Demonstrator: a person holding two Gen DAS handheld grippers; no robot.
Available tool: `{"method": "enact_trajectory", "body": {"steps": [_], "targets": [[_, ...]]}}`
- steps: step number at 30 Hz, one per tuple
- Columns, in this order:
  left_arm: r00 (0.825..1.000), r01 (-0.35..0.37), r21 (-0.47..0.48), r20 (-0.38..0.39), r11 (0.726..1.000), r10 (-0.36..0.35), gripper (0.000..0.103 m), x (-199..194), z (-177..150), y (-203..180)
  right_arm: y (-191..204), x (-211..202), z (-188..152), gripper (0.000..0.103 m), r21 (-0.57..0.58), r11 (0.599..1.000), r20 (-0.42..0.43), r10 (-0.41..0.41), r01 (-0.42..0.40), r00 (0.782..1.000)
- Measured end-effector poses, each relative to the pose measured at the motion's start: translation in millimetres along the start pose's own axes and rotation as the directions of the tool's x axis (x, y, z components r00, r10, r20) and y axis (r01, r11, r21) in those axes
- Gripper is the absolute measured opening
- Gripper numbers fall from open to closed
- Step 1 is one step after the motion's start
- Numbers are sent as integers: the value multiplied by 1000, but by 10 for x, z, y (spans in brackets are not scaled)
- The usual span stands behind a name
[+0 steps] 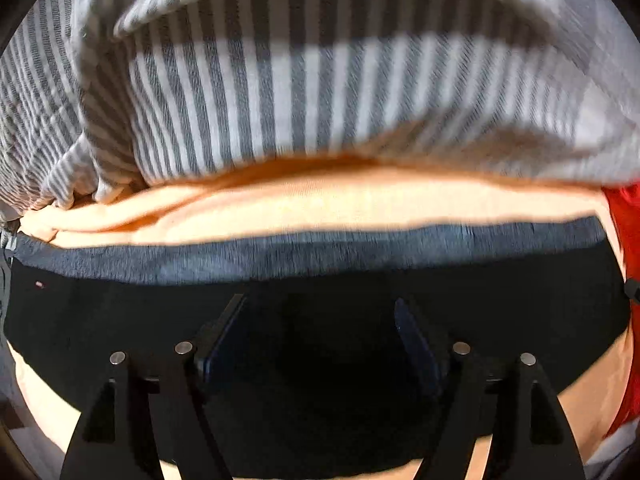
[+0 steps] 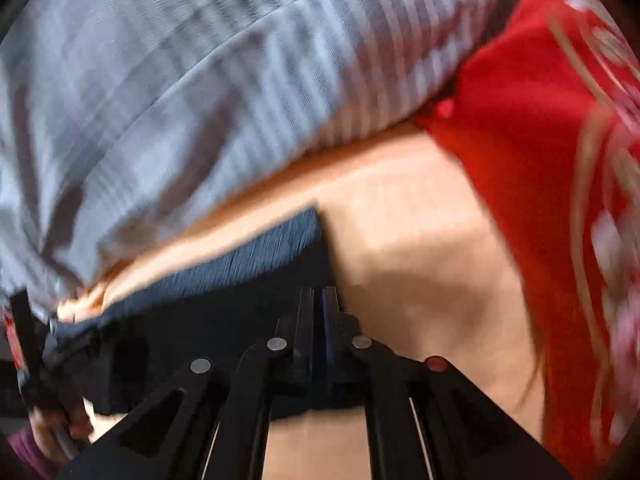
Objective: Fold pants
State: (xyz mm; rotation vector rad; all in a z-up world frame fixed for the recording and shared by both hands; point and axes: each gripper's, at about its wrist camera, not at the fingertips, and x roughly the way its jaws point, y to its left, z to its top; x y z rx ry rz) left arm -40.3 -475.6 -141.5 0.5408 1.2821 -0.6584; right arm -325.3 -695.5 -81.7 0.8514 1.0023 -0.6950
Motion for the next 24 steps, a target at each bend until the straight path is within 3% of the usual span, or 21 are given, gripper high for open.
{"method": "enact_trajectory", "body": {"steps": [3, 4, 7, 10, 14, 15, 17, 19, 24], "targets": [[997, -45, 37, -68, 998, 48, 76, 171, -233, -45, 18, 163, -307, 5, -18, 999, -70, -36, 35, 997], [997, -33, 18, -74, 999, 34, 76, 205, -311, -8, 3, 232, -369, 4, -2, 999, -86, -33, 33, 996], [997, -32, -18, -74, 999, 30, 76, 121, -422, 99, -28, 223, -405, 4, 49, 999, -64, -1, 5, 998], [996, -44, -16, -84, 999, 42, 76, 17, -547, 230, 50, 84, -455, 8, 22, 1000, -61, -7, 9, 998], [995, -71, -19, -76, 997, 69, 76, -166, -716, 529, 157, 42, -690, 33, 12, 1000, -70, -25, 26, 997], [995, -74, -24, -71, 997, 72, 76, -209, -766, 657, 219, 34, -774, 34, 11, 999, -77, -30, 31, 997], [995, -80, -39, -61, 996, 77, 76, -271, -759, 856, 411, 58, -889, 34, -2, 999, -91, -35, 35, 995], [995, -90, -54, -43, 995, 87, 76, -335, -716, 1033, 281, -53, -983, 34, -7, 1000, -105, -31, 31, 994], [992, -122, -98, 6, 988, 123, 76, -329, -502, 1478, 635, -8, -1104, 34, -17, 1000, -121, -5, 3, 993]]}}
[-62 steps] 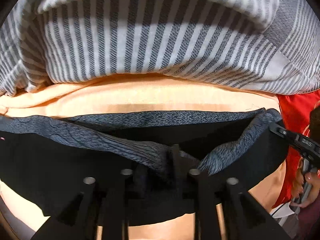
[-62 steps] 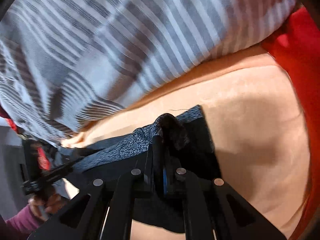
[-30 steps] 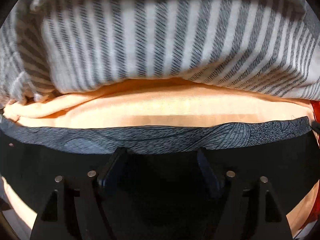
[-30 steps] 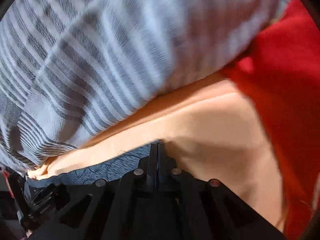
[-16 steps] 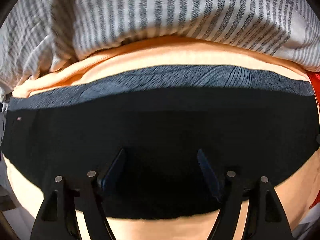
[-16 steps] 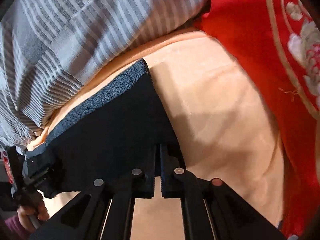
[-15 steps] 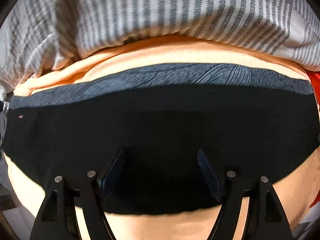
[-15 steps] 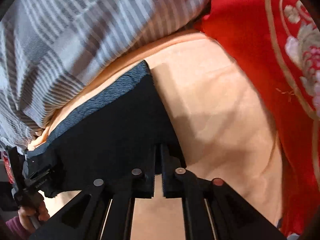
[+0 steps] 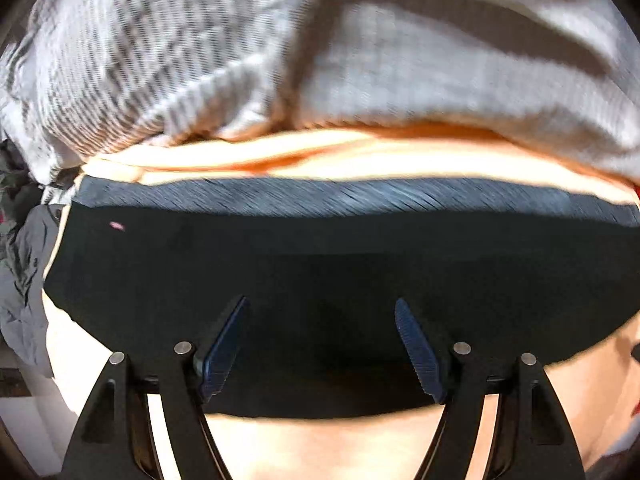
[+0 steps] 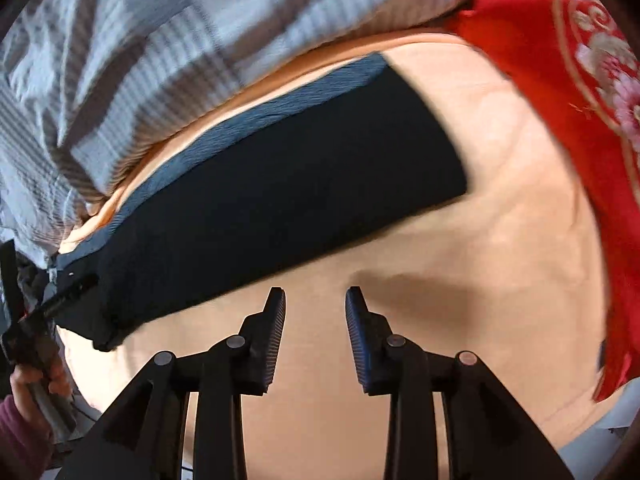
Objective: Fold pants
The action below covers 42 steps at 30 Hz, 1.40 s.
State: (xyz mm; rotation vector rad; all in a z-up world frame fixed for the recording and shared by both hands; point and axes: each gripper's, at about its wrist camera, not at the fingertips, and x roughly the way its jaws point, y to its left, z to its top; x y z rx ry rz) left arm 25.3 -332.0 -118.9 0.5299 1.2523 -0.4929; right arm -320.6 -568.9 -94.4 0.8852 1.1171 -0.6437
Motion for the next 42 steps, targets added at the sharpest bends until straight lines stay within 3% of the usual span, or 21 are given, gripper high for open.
{"method": "enact_trajectory", "body": {"steps": [3, 6, 9, 15, 18, 21, 24, 27, 31, 34, 36, 38, 42], "targets": [[999, -39, -36, 25, 999, 39, 76, 199, 208, 358, 270, 22, -29, 34, -13, 1000, 2, 19, -19, 1000], [999, -38, -107, -20, 993, 36, 76, 600, 407, 800, 554, 72, -131, 35, -19, 1000, 7, 24, -24, 1000], [997, -76, -113, -38, 991, 73, 76, 964, 496, 1088, 792, 181, -255, 35, -11, 1000, -6, 18, -18, 1000], [998, -61, -117, -1, 991, 61, 76, 1092, 786, 1602, 1333, 416, -494, 35, -27, 999, -46, 26, -28, 999], [996, -88, -145, 21, 985, 92, 76, 1086, 922, 1898, 1642, 494, -570, 35, -49, 997, -65, 52, -56, 996], [993, -122, -185, -14, 975, 121, 76, 1145, 967, 2314, 1902, 546, -617, 35, -55, 992, -84, 105, -109, 991], [998, -61, -195, 0, 979, 63, 76, 968, 857, 2557, 2158, 635, -680, 40, -49, 977, -127, 201, -209, 971], [1000, 1, -100, -5, 995, -2, 76, 733, 535, 2549, 2419, 790, -810, 45, -63, 955, -165, 277, -290, 947], [998, -33, 22, -44, 999, 34, 76, 818, 66, 2260, 2687, 1098, -1044, 45, -15, 924, -245, 367, -382, 898], [1000, -10, -50, -27, 999, 9, 85, 928, -95, 2419, 2857, 1326, -1182, 45, 14, 912, -286, 396, -410, 872], [999, 22, -79, -35, 997, -25, 86, 973, -107, 2508, 2957, 1433, -1234, 45, 18, 903, -300, 414, -429, 860], [999, 21, -68, -35, 997, -24, 86, 998, -100, 2520, 3012, 1498, -1259, 45, 34, 890, -294, 444, -455, 846], [999, 22, -47, -27, 999, -23, 86, 970, -87, 2483, 3041, 1653, -1246, 45, 92, 883, -270, 467, -461, 842]]}}
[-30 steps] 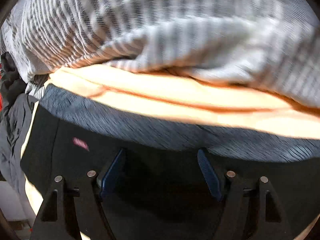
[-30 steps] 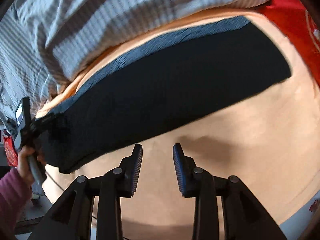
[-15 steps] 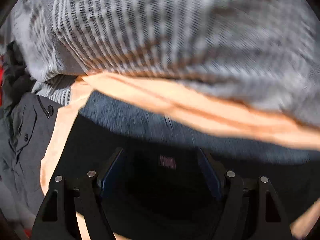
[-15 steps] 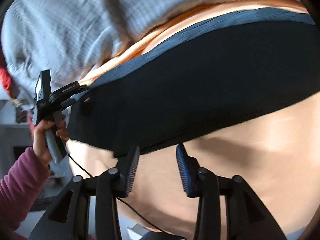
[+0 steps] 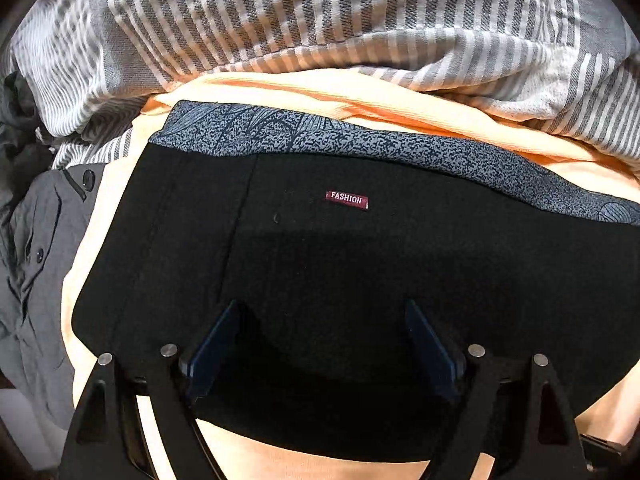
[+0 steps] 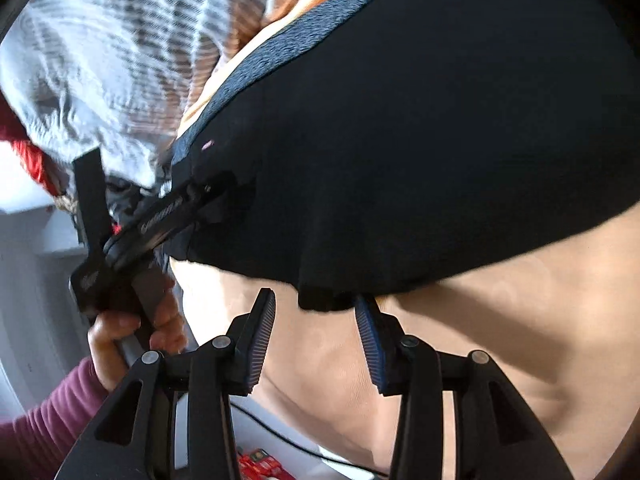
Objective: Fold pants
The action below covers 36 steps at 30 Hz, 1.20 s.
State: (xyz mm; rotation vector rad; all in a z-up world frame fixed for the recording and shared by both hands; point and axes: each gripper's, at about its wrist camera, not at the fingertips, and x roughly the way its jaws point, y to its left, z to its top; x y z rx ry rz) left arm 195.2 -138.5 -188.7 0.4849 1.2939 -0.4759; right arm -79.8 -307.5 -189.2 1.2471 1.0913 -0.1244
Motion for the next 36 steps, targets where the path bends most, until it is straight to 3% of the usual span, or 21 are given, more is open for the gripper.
{"method": "enact_trajectory", "body": {"steps": [4, 5, 6, 7, 12, 15, 18, 20, 23, 28, 32, 33, 36], "targets": [[1000, 7, 1, -3, 1000, -7, 86, -57, 0, -73, -23, 58, 113, 47, 56, 997, 10, 43, -44, 999], [1000, 8, 0, -7, 1000, -8, 86, -66, 5, -84, -1, 55, 133, 38, 57, 997, 8, 47, -47, 999], [1000, 11, 1, -8, 1000, -11, 86, -53, 22, -53, 31, 33, 145, 17, 44, 998, 12, 50, -50, 999], [1000, 13, 1, -7, 1000, -13, 86, -86, 7, -36, 86, 20, 150, 9, 19, 999, 14, 36, -36, 999], [1000, 1, 15, 9, 1000, -1, 90, -55, -13, -8, 117, 74, 13, 5, -33, 999, -25, -44, 43, 999], [1000, 0, 12, -21, 1000, 0, 89, -87, -11, -19, -30, 145, -110, 4, 35, 999, -77, -30, 33, 997], [999, 25, 47, -38, 999, -23, 89, -203, -78, -135, 11, 28, -193, 5, 19, 1000, -96, -15, 17, 995], [998, 55, 92, -21, 994, -54, 89, -339, -156, -284, 19, -182, -180, 5, 12, 999, -66, -32, 33, 997], [993, 115, 160, 0, 980, -116, 89, -503, -241, -600, 13, -578, -23, 6, -22, 992, 29, -127, 128, 991], [990, 144, 242, -22, 960, -143, 89, -431, -296, -1116, 11, -1087, 427, 13, -58, 949, 203, -293, 310, 934], [994, 92, 277, -84, 956, -71, 89, -178, -498, -1279, -186, -1064, 710, 14, -13, 917, 204, -387, 398, 899], [997, 72, 299, -53, 952, -59, 89, -175, -600, -1287, -273, -1026, 709, 14, 5, 908, 177, -414, 420, 893], [999, 45, 365, -11, 930, -44, 90, -239, -739, -1329, -358, -1023, 628, 14, 23, 926, 203, -374, 378, 905]]}}
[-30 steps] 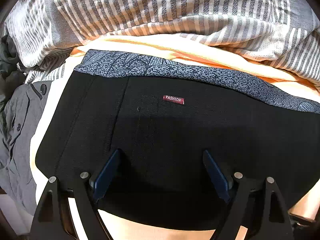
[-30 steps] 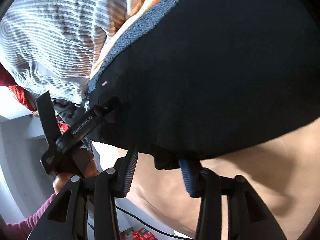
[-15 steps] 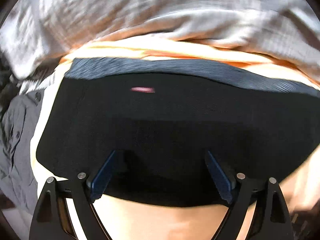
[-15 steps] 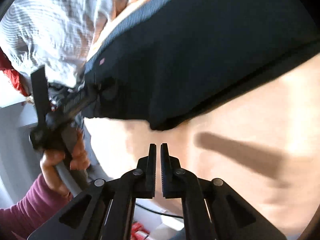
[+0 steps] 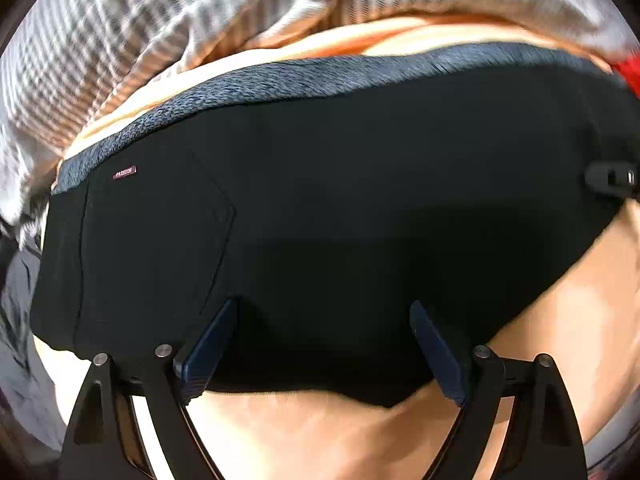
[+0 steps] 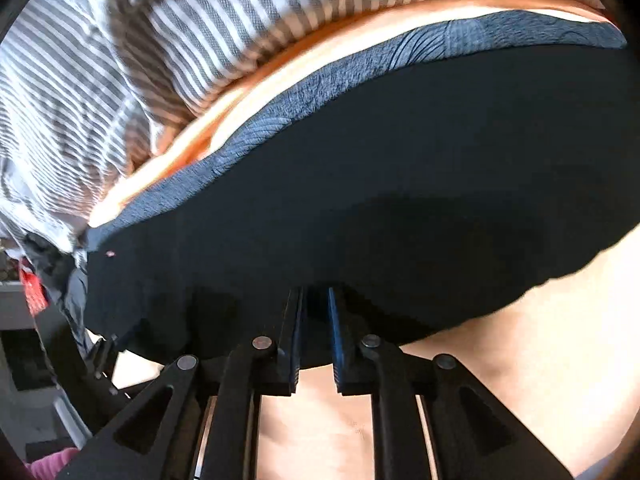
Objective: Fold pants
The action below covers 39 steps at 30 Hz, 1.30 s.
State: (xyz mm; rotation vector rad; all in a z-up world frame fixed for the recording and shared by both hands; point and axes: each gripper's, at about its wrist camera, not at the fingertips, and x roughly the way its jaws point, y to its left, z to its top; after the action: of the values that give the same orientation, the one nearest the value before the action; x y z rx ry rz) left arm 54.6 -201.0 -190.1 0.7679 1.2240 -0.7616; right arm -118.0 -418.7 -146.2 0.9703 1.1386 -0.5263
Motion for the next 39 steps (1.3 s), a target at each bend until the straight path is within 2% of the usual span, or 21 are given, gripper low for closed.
{"method": "enact_trajectory", "body": {"steps": [5, 11, 13, 15, 17, 23, 31, 36, 39], "targets": [[999, 9, -32, -38, 999, -10, 89, -32, 22, 34, 111, -11, -68, 14, -57, 998, -3, -28, 28, 1000], [997, 9, -97, -77, 995, -16, 89, -186, 55, 66, -84, -190, -218, 15, -6, 999, -52, 37, -37, 998], [996, 18, -118, -82, 993, -28, 89, -256, 57, 65, -103, -255, -319, 27, -11, 999, -60, 32, -32, 998], [996, 26, -122, -80, 992, -36, 89, -330, 73, 20, -189, -330, -412, 52, 4, 999, -65, 33, -33, 997], [996, 35, -108, -73, 993, -43, 89, -393, 113, -79, -287, -413, -482, 57, 25, 999, -58, 29, -27, 998], [995, 81, -15, -61, 997, -82, 89, -533, 317, -555, -625, -647, -547, 58, 92, 996, -24, 7, -5, 1000], [987, 153, 42, -48, 987, -151, 89, -695, 618, -1246, -1141, -912, -514, 62, 177, 984, 15, -6, 3, 1000], [985, 170, 41, -46, 985, -168, 89, -750, 726, -1575, -1446, -1036, -466, 63, 219, 976, 33, -1, -6, 999], [983, 179, 25, -50, 984, -178, 89, -755, 749, -1554, -1565, -1076, -429, 63, 224, 975, 36, -1, -7, 999]]}}
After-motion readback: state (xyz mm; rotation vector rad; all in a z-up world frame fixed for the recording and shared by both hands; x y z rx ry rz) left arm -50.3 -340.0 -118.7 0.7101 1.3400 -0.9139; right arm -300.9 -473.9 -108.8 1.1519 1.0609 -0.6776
